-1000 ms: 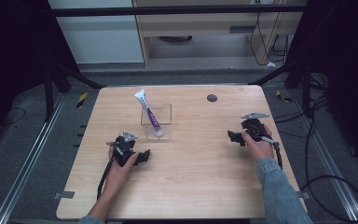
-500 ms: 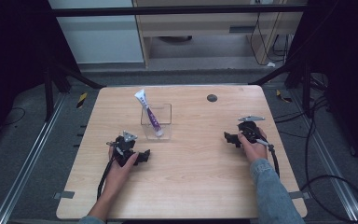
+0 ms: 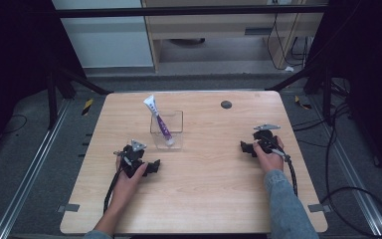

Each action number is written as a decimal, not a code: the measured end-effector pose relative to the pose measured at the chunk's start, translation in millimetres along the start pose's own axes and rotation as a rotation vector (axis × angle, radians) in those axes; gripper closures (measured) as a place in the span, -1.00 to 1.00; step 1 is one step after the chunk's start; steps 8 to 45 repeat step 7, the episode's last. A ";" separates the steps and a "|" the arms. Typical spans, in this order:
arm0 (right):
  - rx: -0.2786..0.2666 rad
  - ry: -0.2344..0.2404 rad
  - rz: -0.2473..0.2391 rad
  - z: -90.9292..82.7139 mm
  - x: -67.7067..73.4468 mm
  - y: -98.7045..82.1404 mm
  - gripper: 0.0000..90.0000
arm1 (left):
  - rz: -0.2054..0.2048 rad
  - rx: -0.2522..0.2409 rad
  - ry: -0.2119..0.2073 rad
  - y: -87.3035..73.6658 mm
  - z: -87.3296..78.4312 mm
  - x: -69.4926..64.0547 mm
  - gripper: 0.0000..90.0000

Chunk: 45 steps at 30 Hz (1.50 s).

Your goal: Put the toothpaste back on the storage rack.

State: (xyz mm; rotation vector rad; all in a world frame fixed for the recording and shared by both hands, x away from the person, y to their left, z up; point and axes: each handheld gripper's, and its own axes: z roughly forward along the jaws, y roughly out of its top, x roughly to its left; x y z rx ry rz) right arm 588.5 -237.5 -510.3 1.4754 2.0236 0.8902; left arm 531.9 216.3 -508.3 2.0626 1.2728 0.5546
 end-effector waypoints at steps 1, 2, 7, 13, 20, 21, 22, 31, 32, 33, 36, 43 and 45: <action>-0.001 -0.001 0.001 0.0 0.0 0.0 -0.81 | 0.000 0.000 0.000 0.0 0.0 0.0 -1.00; 0.001 -0.005 0.004 0.1 0.1 -0.1 -0.84 | 0.000 0.000 0.000 0.0 0.0 0.0 -1.00; 0.021 -0.061 0.062 1.5 0.8 0.1 -0.99 | 0.001 0.003 0.001 0.0 -0.2 0.0 -1.00; 0.021 -0.061 0.062 1.5 0.8 0.1 -0.99 | 0.001 0.003 0.001 0.0 -0.2 0.0 -1.00; 0.021 -0.061 0.062 1.5 0.8 0.1 -0.99 | 0.001 0.003 0.001 0.0 -0.2 0.0 -1.00; 0.021 -0.061 0.062 1.5 0.8 0.1 -0.99 | 0.001 0.003 0.001 0.0 -0.2 0.0 -1.00; 0.021 -0.061 0.062 1.5 0.8 0.1 -0.99 | 0.001 0.003 0.001 0.0 -0.2 0.0 -1.00; 0.021 -0.061 0.062 1.5 0.8 0.1 -0.99 | 0.001 0.003 0.001 0.0 -0.2 0.0 -1.00; 0.021 -0.061 0.062 1.5 0.8 0.1 -0.99 | 0.001 0.003 0.001 0.0 -0.2 0.0 -1.00; 0.021 -0.061 0.062 1.5 0.8 0.1 -0.99 | 0.001 0.003 0.001 0.0 -0.2 0.0 -1.00; 0.021 -0.061 0.062 1.5 0.8 0.1 -0.99 | 0.001 0.003 0.001 0.0 -0.2 0.0 -1.00; 0.021 -0.061 0.062 1.5 0.8 0.1 -0.99 | 0.001 0.003 0.001 0.0 -0.2 0.0 -1.00; 0.021 -0.061 0.062 1.5 0.8 0.1 -0.99 | 0.001 0.003 0.001 0.0 -0.2 0.0 -1.00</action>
